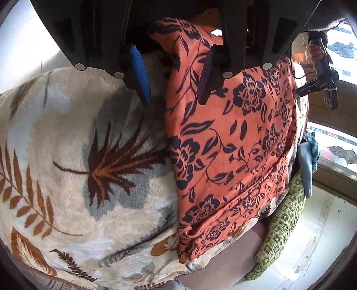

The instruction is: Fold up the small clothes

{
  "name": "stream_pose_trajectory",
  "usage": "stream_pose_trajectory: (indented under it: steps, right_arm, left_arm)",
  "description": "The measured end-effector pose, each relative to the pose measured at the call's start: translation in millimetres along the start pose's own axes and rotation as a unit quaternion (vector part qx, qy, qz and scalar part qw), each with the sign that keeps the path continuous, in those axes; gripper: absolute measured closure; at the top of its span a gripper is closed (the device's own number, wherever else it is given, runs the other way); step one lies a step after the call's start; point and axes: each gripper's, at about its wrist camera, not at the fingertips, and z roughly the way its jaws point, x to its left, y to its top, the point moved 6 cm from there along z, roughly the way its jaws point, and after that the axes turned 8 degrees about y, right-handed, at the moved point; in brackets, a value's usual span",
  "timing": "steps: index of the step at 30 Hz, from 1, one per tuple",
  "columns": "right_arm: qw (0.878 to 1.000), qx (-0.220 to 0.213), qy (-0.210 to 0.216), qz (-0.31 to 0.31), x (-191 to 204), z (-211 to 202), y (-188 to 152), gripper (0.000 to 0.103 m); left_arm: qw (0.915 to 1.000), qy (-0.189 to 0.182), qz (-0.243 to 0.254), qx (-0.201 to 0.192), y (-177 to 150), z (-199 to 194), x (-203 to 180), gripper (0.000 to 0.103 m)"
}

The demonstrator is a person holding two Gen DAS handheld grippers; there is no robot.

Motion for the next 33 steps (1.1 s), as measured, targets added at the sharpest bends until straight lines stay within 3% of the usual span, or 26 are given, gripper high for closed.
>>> stream_pose_trajectory:
  steps: [2,6,11,14,18,22,24,30,31,32,33]
  right_arm:
    - [1.000,0.020,0.015,0.003,1.9,9.1,-9.8,0.057]
    - [0.998,0.048,0.046,-0.014,15.4,23.3,-23.4,0.057]
    - [0.997,0.046,0.057,0.007,7.4,25.0,-23.3,0.059]
    - [0.997,0.044,0.058,0.012,5.6,25.0,-24.0,0.059]
    - [0.997,0.043,0.059,0.016,5.2,27.0,-22.5,0.059]
    - [0.997,0.040,0.065,0.024,2.3,26.8,-22.0,0.059]
    - [0.997,0.039,0.066,0.026,2.1,26.8,-21.7,0.059]
    - [0.996,0.035,0.082,0.024,3.0,24.3,-24.2,0.057]
    - [0.996,0.034,0.083,0.022,2.7,24.6,-24.2,0.057]
    - [0.996,0.034,0.080,0.019,2.6,24.9,-24.1,0.059]
    - [0.997,0.034,0.073,0.014,2.8,24.4,-24.4,0.065]
  left_arm:
    - [0.9997,-0.006,-0.013,0.020,-7.5,9.7,6.3,0.040]
    - [0.9994,-0.021,-0.020,0.017,-9.5,9.0,9.5,0.036]
    - [0.9995,-0.017,-0.013,0.022,-6.1,7.5,6.9,0.036]
    - [0.9997,0.008,-0.021,0.004,4.9,-3.3,13.2,0.036]
    - [0.9988,0.046,-0.009,0.017,7.0,-9.9,22.8,0.036]
    - [0.9978,0.046,0.022,0.042,-1.0,-2.8,11.0,0.034]
    - [0.9970,0.048,0.042,0.045,-4.9,2.6,0.3,0.025]
    - [0.9962,0.024,0.066,0.053,-11.7,22.4,-23.9,0.025]
    - [0.9965,0.022,0.063,0.050,-11.0,24.3,-25.2,0.027]
    - [0.9969,0.014,0.061,0.047,-10.8,24.7,-27.4,0.040]
    - [0.9969,-0.001,0.062,0.048,-11.5,25.8,-31.3,0.069]
